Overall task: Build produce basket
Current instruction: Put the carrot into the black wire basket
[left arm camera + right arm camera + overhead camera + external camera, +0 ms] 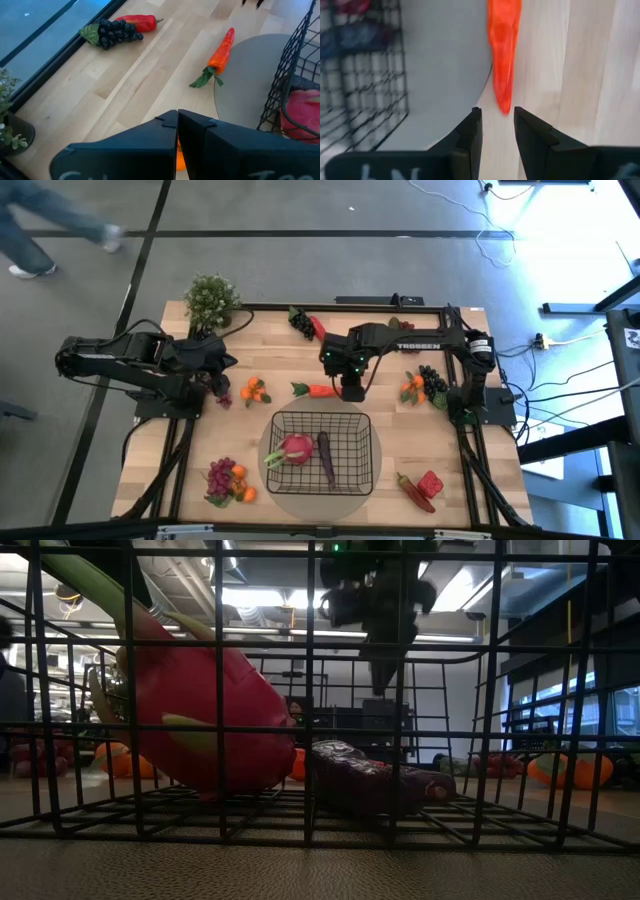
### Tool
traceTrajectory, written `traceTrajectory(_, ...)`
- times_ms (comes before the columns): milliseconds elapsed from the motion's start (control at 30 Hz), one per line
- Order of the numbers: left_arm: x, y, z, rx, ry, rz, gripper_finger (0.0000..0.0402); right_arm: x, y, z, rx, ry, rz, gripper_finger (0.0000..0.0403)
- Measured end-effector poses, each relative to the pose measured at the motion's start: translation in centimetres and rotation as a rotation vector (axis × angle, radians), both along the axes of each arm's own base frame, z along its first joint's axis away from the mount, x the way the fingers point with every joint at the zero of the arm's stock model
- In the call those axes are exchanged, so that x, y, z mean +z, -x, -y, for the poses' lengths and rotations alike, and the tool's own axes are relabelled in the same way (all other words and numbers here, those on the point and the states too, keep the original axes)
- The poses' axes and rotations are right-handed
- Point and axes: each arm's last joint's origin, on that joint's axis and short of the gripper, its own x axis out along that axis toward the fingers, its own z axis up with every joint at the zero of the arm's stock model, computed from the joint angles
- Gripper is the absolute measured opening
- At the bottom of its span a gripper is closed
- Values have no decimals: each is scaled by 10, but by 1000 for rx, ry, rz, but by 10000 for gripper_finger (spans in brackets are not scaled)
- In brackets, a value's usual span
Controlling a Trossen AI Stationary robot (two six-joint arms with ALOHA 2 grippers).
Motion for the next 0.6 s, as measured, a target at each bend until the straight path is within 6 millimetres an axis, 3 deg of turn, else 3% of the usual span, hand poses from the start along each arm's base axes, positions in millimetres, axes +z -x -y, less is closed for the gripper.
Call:
traceTrajectory(267, 0, 0, 0, 25, 5, 9, 0, -44, 3, 8, -22, 11, 45, 100)
traceTrajectory(600, 0, 0, -1, 49, 15, 20, 0, -70, 13, 15, -34, -84, 43, 100)
